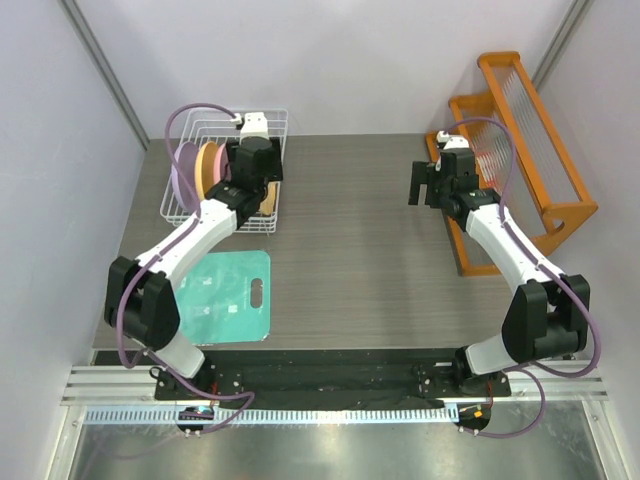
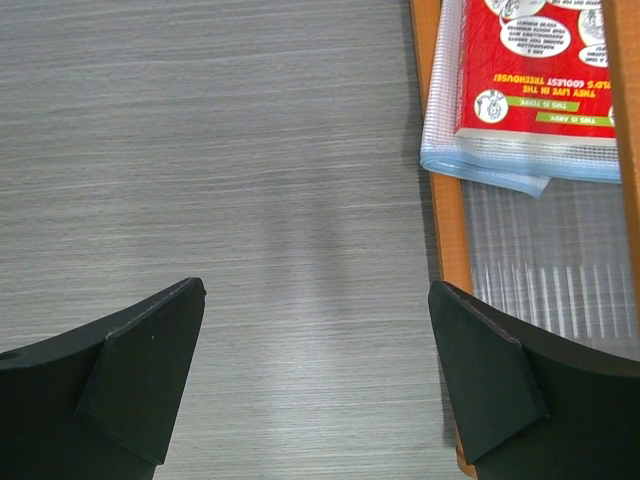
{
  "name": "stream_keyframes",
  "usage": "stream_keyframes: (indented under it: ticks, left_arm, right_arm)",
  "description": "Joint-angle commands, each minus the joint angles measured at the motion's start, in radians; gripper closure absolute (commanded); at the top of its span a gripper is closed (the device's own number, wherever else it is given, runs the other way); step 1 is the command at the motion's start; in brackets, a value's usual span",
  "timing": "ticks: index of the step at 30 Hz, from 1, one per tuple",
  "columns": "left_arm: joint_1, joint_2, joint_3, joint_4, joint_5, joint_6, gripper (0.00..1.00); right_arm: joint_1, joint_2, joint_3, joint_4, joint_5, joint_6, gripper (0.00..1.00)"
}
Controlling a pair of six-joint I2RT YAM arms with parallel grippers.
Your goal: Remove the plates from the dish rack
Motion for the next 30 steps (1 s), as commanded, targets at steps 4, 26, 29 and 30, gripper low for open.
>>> stream_keyframes:
  ticks: [4, 26, 29, 30]
  left_arm:
    - [-0.018, -0.058, 0.04, 0.019, 0.007, 0.013, 0.36]
    - [-0.009, 0.176, 0.134, 0.019, -0.245, 0.071, 0.57]
    - [0.0, 0.197, 0.158, -0.025, -0.261, 0.051, 0.72]
    - [0.0, 0.199, 0.16, -0.031, -0.261, 0.045, 0.8]
  right_arm:
    - [0.001, 0.017, 0.055, -0.007, 0.005, -0.013, 0.0]
    - [0.001, 0.033, 0.055, -0.019, 0.014, -0.016, 0.0]
    - [0.001, 0.036, 0.058, -0.022, 0.017, -0.016, 0.0]
    - [0.001, 0.037, 0.058, -0.024, 0.016, -0.016, 0.0]
